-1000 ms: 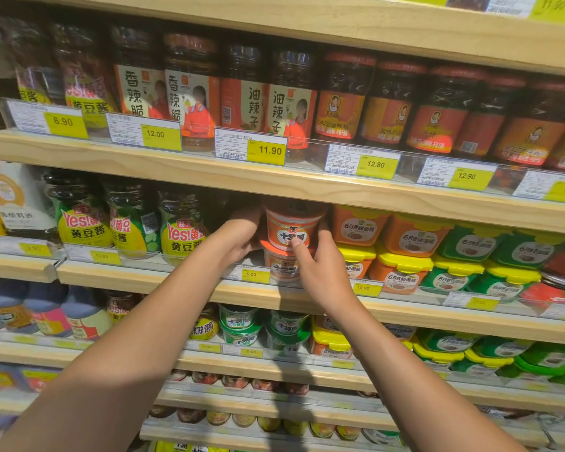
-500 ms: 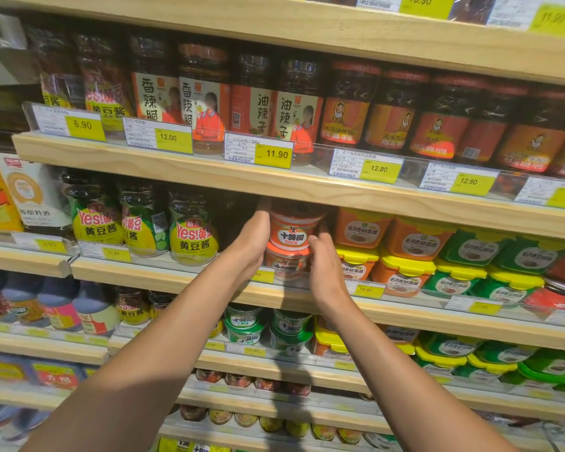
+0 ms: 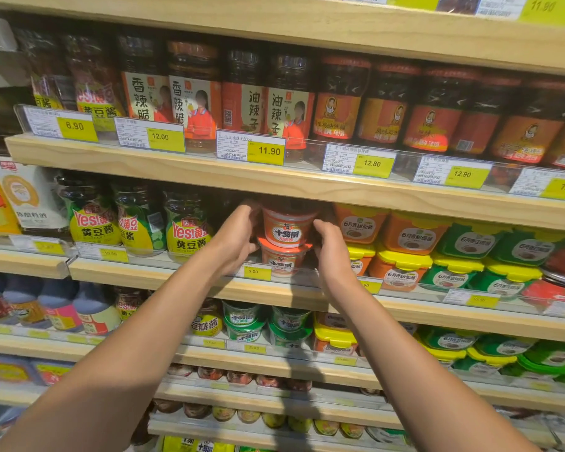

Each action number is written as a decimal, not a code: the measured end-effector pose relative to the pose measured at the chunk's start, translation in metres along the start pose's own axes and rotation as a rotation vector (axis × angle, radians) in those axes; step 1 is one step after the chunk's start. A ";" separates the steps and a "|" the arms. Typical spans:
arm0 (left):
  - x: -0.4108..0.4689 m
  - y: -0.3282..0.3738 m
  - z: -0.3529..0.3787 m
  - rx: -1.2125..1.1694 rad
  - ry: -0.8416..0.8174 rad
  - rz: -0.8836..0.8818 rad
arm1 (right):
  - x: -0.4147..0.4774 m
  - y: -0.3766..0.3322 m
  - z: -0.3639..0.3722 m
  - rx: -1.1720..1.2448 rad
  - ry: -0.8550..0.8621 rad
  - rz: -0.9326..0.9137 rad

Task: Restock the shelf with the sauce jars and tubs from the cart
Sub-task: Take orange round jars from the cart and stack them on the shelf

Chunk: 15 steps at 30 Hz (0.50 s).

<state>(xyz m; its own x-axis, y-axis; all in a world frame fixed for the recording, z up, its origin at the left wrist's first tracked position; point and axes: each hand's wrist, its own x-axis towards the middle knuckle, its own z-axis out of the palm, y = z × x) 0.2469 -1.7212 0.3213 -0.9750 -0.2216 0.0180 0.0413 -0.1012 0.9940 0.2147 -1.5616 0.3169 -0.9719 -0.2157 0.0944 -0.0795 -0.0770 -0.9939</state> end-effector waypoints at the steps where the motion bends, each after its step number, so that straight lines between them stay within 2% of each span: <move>1: 0.000 -0.001 -0.008 0.047 -0.083 -0.004 | 0.003 0.002 -0.002 -0.036 -0.013 0.006; 4: 0.001 -0.001 -0.027 0.321 -0.226 -0.021 | 0.003 0.003 -0.006 -0.178 -0.092 0.017; 7: 0.001 -0.003 -0.026 0.568 -0.239 0.100 | 0.003 0.002 -0.010 -0.232 -0.135 -0.017; 10: 0.003 -0.008 -0.026 0.644 -0.175 0.135 | 0.002 0.003 -0.011 -0.243 -0.192 -0.067; 15: 0.005 -0.010 -0.030 0.665 -0.204 0.131 | -0.001 0.000 -0.009 -0.273 -0.192 -0.070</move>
<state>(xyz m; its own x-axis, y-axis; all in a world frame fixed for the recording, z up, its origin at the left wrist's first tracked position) 0.2483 -1.7503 0.3084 -0.9953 0.0014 0.0970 0.0822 0.5423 0.8362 0.2140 -1.5528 0.3160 -0.9044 -0.4008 0.1463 -0.2262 0.1596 -0.9609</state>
